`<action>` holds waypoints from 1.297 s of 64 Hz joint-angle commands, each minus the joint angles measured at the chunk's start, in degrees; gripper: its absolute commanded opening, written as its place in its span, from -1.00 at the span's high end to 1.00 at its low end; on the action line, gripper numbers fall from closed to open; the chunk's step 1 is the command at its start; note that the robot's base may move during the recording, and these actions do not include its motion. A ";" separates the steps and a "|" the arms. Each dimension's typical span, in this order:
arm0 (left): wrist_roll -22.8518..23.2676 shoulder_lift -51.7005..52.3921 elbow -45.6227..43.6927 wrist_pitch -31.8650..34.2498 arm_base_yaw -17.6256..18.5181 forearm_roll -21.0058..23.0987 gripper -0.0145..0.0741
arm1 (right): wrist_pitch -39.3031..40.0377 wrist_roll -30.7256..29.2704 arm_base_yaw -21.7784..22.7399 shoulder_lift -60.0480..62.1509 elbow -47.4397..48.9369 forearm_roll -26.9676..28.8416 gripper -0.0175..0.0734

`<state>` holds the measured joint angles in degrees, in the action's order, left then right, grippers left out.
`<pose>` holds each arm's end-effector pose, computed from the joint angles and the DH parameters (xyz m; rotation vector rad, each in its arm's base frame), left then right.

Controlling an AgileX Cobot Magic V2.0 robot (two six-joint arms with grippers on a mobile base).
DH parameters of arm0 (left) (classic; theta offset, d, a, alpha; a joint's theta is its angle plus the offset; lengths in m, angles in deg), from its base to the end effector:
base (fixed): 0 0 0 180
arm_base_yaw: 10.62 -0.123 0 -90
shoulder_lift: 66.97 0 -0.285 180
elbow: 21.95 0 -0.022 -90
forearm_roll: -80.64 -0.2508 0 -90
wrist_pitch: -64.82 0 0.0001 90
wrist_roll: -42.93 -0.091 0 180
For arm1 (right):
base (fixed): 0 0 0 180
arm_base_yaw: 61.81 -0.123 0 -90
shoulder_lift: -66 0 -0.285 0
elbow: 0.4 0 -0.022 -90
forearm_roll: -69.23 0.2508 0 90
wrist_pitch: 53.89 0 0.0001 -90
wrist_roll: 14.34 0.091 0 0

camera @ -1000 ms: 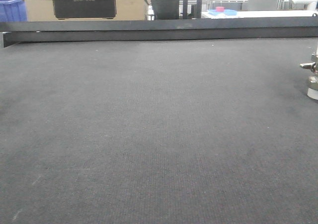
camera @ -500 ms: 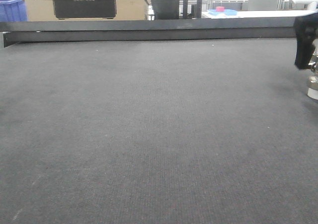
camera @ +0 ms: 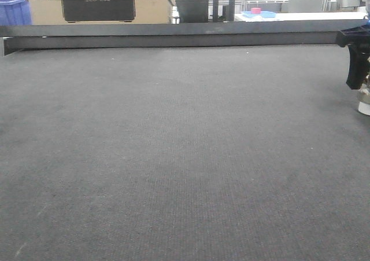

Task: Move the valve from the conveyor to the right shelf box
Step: 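Close the right gripper on a white-capped valve and lift it, then lower the left gripper onto the second valve, close and lift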

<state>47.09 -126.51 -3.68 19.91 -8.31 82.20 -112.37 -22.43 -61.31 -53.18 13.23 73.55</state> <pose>0.1723 -0.0087 0.3939 -0.0440 2.1427 -0.0979 0.4115 0.0023 0.2385 -0.1458 2.8541 0.0695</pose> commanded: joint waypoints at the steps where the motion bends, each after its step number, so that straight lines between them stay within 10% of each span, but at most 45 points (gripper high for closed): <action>1: -0.16 -0.26 -0.52 -1.46 0.33 0.11 -0.64 | 0.48 -0.48 0.36 1.78 0.54 -0.85 0.95; 20: -0.39 -9.33 -11.01 -14.06 -2.19 -1.87 -0.64 | 2.13 -0.48 0.36 13.20 -5.14 3.68 0.95; 39: -12.86 -25.55 -25.58 -22.96 -11.74 -1.56 -0.64 | 9.46 -0.48 -2.46 28.68 -21.92 3.95 0.95; 83: -17.94 -56.29 -36.65 -18.97 -13.00 -2.00 -0.64 | 9.43 -0.48 -5.81 36.36 -27.71 4.42 0.95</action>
<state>29.38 -180.97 -39.77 -0.17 -20.95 80.23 -104.91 -22.70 -67.18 -17.97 -14.68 78.01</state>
